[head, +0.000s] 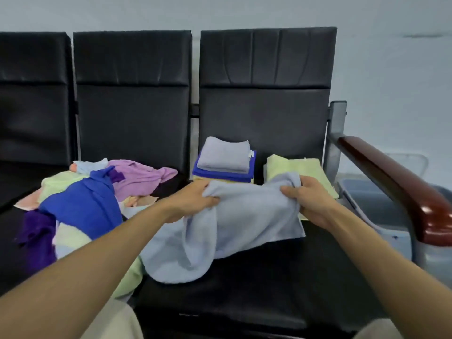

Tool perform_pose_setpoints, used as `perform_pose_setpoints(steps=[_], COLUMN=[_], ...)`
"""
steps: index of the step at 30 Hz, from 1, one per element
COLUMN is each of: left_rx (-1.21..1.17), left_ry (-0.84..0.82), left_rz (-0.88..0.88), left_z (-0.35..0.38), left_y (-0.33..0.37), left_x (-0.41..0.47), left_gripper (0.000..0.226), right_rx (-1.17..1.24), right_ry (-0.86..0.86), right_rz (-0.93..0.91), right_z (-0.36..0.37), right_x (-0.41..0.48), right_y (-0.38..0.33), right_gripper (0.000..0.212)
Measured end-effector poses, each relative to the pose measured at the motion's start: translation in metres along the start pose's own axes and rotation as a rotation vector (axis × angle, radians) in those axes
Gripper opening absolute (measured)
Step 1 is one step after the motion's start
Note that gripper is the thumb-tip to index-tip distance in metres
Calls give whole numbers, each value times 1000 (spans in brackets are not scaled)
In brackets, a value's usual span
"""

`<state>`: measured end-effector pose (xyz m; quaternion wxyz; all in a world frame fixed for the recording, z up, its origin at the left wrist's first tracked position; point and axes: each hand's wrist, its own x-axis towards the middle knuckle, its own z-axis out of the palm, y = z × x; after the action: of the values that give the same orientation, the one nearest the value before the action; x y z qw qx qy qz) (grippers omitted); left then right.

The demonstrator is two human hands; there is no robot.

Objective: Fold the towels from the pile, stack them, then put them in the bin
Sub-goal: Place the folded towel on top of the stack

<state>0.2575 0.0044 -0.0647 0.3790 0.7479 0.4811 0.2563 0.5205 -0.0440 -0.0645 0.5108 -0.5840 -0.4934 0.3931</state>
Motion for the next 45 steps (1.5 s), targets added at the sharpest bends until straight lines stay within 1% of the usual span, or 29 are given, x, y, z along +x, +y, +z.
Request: perform_pose_setpoints(steps=[2, 3, 5, 6, 7, 8, 9, 10, 11, 13, 14, 15, 16, 17, 19, 21, 23, 26, 28, 29, 30, 32, 34, 36, 38, 41, 44, 45], left_rx=[3, -51, -106, -81, -72, -109, -131, -77, 70, 396, 483, 523, 550, 593, 706, 731, 637, 484, 379, 317, 242, 68, -101, -340, -491, -643, -851, -912], left_ry=[43, 47, 29, 9, -26, -64, -106, -161, -239, -387, -423, -429, -425, -422, -423, -418, -404, -367, -323, -273, -214, -102, -16, 72, 157, 156, 152, 160], left_rz=[-5, -35, -119, -142, -150, -159, -163, -166, -171, -186, -217, -256, -288, -303, -267, -164, -31, 157, 229, 239, 230, 155, 55, -29, -55, -84, -141, -148], left_z=[25, 36, 51, 53, 54, 54, 52, 49, 46, 39, 35, 32, 29, 27, 24, 23, 23, 27, 31, 32, 33, 35, 36, 35, 34, 36, 33, 30], left_y=[-30, -42, -60, -64, -65, -65, -64, -62, -62, -65, -67, -68, -68, -68, -73, -79, -80, -73, -67, -64, -60, -54, -48, -45, -39, -36, -17, -8], left_x=[4, 4, 3, 4, 7, 9, 9, 8, 8, 4, 1, -2, -5, -8, -11, -12, -14, -15, -13, -10, -9, -7, -5, -3, -5, -13, -23, -24], left_gripper=[6, 5, 18, 23, 28, 33, 40, 49, 60, 80, 85, 85, 82, 79, 65, 47, 35, 25, 17, 14, 13, 16, 23, 29, 28, 23, 20, 24], right_rx=[50, 72, -12, -82, -145, -205, -264, -308, -350, -436, -479, -518, -559, -621, -745, -800, -849, -929, -864, -743, -564, -222, -16, 64, 101, 191, 286, 336], right_ry=[66, 69, -15, -68, -112, -149, -185, -234, -283, -329, -334, -336, -338, -345, -368, -411, -427, -365, -300, -274, -254, -232, -201, -147, -52, 82, 130, 151], right_rz=[57, 61, 30, 10, 14, 50, 85, 116, 140, 126, 98, 74, 62, 56, 74, 127, 125, 61, -19, -26, 4, 137, 213, 230, 234, 238, 247, 248], right_z=[5, 8, 10, 8, 6, 4, 3, 3, 2, 4, 3, 1, -1, -4, -12, -17, -16, -7, 2, 5, 8, 11, 11, 9, 10, 15, 24, 25], right_x=[1, 0, 5, 10, 14, 16, 18, 16, 16, 14, 15, 14, 13, 12, 9, 6, 3, 1, 2, 3, 4, 3, 2, 2, 0, -10, -24, -26], right_y=[32, 41, 55, 58, 61, 66, 70, 73, 79, 88, 91, 91, 90, 89, 89, 93, 97, 97, 92, 89, 85, 76, 69, 62, 55, 44, 29, 22], right_gripper=[22, 23, 30, 40, 54, 68, 78, 82, 82, 70, 58, 47, 38, 34, 36, 43, 50, 46, 36, 28, 23, 29, 37, 39, 36, 30, 26, 25])
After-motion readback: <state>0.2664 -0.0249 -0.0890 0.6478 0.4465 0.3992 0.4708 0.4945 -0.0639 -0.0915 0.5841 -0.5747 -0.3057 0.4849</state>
